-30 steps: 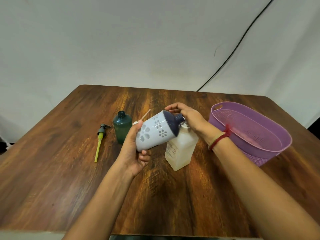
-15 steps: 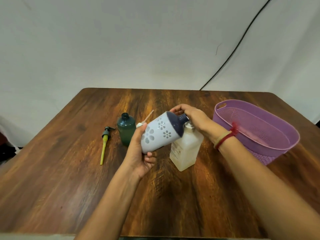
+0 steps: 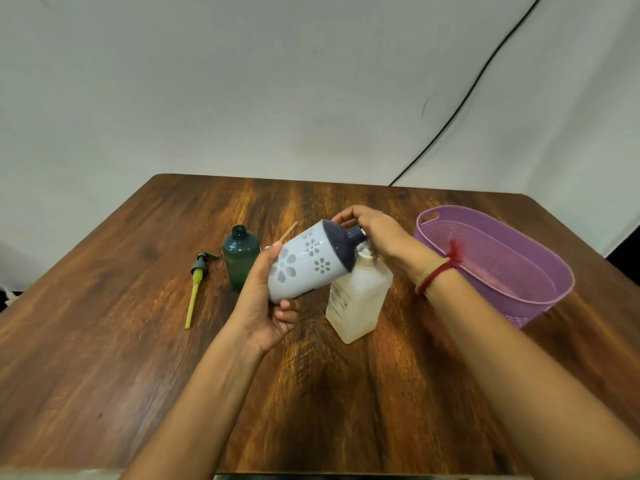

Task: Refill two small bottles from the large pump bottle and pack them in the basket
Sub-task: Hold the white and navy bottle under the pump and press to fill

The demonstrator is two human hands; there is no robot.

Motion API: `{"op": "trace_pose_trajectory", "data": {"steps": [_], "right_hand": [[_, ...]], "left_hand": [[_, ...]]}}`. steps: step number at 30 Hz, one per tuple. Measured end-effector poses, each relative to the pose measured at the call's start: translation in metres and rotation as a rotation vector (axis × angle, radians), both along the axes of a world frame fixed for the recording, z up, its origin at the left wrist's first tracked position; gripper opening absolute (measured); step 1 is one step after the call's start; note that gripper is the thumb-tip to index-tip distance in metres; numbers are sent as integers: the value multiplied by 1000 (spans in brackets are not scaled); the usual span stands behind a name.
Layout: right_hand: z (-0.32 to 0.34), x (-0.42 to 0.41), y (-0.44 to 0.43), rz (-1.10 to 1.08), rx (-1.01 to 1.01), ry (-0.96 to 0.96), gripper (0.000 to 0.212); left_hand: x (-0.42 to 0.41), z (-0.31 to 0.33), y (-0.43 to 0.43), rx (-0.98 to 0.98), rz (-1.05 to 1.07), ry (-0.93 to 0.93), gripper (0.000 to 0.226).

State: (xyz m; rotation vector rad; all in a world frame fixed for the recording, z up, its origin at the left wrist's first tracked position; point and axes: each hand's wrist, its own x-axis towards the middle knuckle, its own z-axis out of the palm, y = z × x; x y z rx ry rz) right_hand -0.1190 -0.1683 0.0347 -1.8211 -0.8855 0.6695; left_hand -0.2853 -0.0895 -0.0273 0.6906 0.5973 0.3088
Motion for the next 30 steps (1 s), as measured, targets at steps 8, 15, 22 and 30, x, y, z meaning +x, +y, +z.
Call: {"op": "trace_pose_trajectory", "data": {"steps": [8, 15, 22, 30], "right_hand": [[-10, 0, -2, -44, 35, 57, 33], [4, 1, -3, -4, -38, 24, 32], [-2, 3, -3, -49, 9, 37, 30], [10, -2, -3, -5, -63, 80, 29]], "left_hand": [[2, -2, 2, 21, 13, 8, 38], [5, -1, 0, -21, 9, -13, 34], [9, -3, -1, 10, 30, 4, 34], [4, 6, 1, 32, 35, -29, 34]]}}
